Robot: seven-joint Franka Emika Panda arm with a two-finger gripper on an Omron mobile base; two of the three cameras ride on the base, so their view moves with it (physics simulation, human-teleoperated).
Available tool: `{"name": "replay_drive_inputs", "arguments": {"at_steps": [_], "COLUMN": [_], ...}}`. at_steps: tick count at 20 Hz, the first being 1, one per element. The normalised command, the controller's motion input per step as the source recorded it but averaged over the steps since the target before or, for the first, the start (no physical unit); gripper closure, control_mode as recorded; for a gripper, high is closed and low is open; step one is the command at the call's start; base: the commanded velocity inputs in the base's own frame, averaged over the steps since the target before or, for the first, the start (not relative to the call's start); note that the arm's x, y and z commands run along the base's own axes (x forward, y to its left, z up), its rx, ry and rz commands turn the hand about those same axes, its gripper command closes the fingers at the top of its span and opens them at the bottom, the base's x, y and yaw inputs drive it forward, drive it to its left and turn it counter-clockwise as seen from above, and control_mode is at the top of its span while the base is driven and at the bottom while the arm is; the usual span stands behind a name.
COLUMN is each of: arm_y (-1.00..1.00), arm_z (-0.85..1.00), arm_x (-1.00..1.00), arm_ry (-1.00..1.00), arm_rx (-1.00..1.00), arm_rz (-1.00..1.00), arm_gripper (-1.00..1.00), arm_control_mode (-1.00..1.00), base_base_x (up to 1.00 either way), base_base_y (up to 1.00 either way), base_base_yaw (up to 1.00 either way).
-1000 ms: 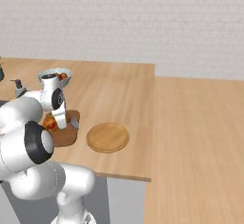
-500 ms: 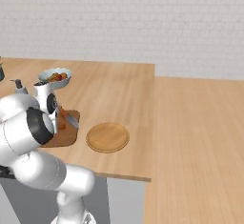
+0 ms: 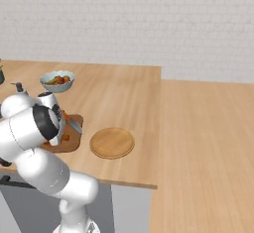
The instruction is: Pick up the knife from the drawer and place it on the cutting board. Then place the meat from the plate to the cutting board.
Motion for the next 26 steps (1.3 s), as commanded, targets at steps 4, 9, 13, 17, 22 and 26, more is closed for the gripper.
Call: {"name": "replay_drive_inputs", "arguments": {"at_steps": [4,9,13,17,22,26], "arm_y": [0.0,0.0,-0.19,-0.73,-0.98,-1.0], "arm_z": [0.27,0.63,0.99,1.0,0.7,0.34], "arm_x": [0.15,0.11,-0.37,-1.0,-1.0,-0.77], "arm_ry": [0.0,0.0,-0.02,-0.03,0.0,0.02], "arm_rx": [0.0,0.0,0.03,0.07,0.01,0.0], "arm_rz": [-0.12,-0.09,-0.07,-0.04,-0.08,-0.13], "arm_gripper": [-1.0,-1.0,-1.0,-1.0,-1.0,-1.0], "arm_control_mode": [-1.0,-1.0,-1.0,-1.0,-1.0,-1.0], "base_base_x": [0.0,0.0,0.0,0.0,0.0,0.0], "base_base_y": [0.0,0.0,0.0,0.0,0.0,0.0], "base_base_yaw": [0.0,0.0,0.0,0.0,0.0,0.0]}}
